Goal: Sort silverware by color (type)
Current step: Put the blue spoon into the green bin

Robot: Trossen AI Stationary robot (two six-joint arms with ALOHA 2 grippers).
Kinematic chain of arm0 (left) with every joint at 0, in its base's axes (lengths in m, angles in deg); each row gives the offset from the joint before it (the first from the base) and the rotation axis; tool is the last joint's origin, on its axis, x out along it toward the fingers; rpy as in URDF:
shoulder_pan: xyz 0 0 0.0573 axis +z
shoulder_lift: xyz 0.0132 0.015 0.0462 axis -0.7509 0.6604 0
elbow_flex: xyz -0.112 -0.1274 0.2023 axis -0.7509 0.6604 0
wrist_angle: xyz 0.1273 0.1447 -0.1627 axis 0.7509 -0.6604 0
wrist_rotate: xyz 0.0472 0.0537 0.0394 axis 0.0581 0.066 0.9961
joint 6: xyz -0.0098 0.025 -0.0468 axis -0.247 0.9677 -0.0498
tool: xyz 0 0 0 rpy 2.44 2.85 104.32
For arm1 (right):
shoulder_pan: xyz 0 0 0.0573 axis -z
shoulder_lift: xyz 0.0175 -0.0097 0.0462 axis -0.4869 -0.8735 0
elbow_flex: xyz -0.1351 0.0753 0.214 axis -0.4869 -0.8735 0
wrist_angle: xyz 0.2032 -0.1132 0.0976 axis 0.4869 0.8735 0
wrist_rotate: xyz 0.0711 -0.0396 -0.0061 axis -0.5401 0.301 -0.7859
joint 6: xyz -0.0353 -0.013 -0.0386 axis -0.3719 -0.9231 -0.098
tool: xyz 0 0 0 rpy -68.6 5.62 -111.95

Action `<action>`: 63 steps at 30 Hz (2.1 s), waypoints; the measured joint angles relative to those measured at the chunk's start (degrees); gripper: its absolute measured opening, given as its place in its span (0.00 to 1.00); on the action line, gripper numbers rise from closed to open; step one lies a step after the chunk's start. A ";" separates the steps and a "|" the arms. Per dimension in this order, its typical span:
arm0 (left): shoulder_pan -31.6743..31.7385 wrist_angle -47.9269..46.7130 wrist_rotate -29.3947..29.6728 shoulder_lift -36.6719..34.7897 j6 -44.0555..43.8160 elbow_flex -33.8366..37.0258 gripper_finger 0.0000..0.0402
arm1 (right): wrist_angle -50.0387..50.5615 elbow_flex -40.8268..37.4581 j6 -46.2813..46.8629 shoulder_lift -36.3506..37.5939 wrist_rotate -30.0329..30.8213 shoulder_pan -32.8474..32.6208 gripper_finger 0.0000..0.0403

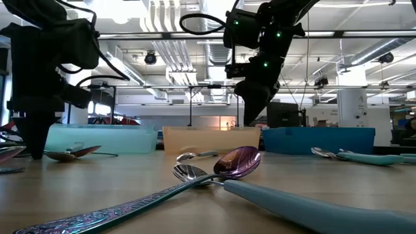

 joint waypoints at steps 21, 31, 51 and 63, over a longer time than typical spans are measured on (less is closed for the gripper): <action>0.06 -20.70 9.66 -3.72 -2.20 -11.19 0.02 | -0.11 -0.02 -0.10 -0.01 0.00 0.00 0.44; 2.86 -27.63 27.93 -4.16 -1.86 -19.29 0.02 | -0.67 -0.02 -0.96 -0.01 0.02 0.02 0.44; 36.63 -16.03 34.52 -3.78 26.40 -18.29 0.03 | -1.34 -0.02 -1.49 0.01 0.02 0.02 0.44; 40.06 -3.45 36.12 -3.70 35.57 -18.15 0.18 | 0.93 -0.02 -1.51 0.02 0.02 0.02 0.44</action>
